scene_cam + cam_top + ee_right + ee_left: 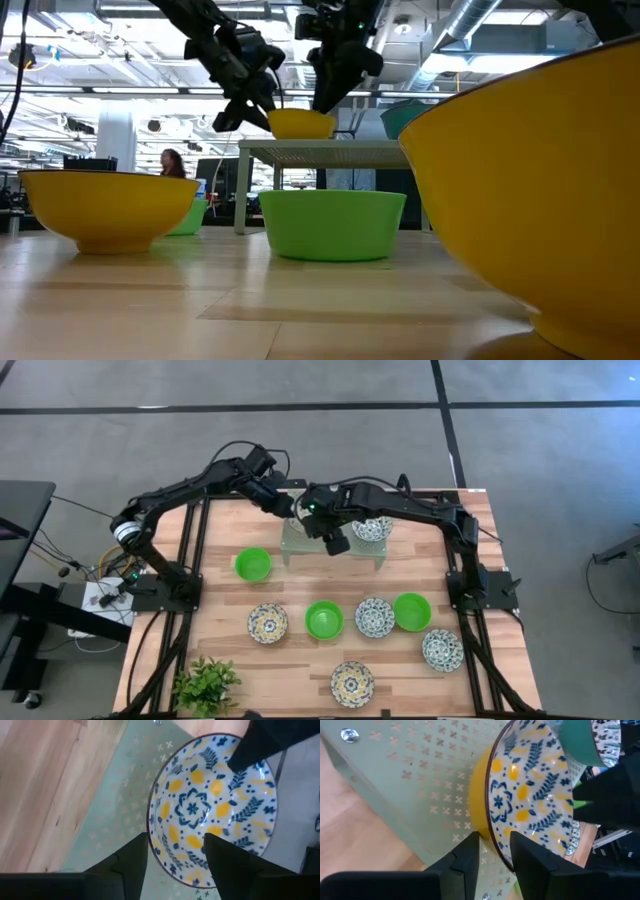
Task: Pick & Place Mini bowls
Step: Put the top left yellow bowl on the shelf
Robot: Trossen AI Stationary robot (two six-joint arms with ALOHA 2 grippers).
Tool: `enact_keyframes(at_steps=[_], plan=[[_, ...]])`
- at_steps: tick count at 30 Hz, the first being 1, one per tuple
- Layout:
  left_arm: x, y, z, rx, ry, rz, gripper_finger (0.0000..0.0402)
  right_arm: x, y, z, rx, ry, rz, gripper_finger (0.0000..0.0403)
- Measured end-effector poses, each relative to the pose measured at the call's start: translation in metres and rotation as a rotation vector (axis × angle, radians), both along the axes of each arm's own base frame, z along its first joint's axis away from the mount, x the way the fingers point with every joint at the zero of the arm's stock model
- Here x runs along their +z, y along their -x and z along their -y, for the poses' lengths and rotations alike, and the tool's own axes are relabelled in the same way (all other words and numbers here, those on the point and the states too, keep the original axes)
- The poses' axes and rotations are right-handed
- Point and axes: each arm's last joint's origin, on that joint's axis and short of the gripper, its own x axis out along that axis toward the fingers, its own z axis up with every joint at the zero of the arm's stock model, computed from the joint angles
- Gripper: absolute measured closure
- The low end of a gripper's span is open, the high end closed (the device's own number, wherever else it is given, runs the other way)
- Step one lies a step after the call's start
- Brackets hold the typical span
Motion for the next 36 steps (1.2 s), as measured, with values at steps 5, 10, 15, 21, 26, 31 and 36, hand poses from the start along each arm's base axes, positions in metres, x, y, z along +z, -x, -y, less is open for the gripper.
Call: enact_keyframes(at_steps=[5, 10, 15, 21, 26, 31, 36], plan=[[0.004, 0.0, 0.003, -0.022, -0.022, 0.021, 0.0293, -0.002, 0.004, 0.005, 0.007, -0.053, -0.021, 0.0216], [0.005, 0.0, 0.003, -0.022, -0.022, 0.021, 0.0293, -0.002, 0.004, 0.008, 0.001, -0.074, -0.014, 0.0225], [0.005, 0.001, 0.002, -0.02, -0.022, 0.02, 0.0293, -0.003, 0.006, 0.007, -0.012, -0.087, -0.027, 0.0244], [0.005, 0.001, 0.002, -0.019, -0.024, 0.019, 0.0293, -0.002, 0.003, 0.001, 0.005, -0.031, -0.033, 0.0236], [0.004, 0.001, 0.002, -0.018, -0.025, 0.018, 0.0293, -0.002, 0.002, -0.003, 0.005, 0.004, -0.035, 0.0215], [0.005, 0.0, 0.003, -0.021, -0.026, 0.018, 0.0293, 0.005, 0.002, -0.008, -0.017, 0.124, -0.052, 0.0205], [0.005, -0.002, 0.005, -0.034, -0.033, 0.026, 0.0293, 0.013, 0.004, -0.013, 0.001, 0.09, -0.049, 0.0208]])
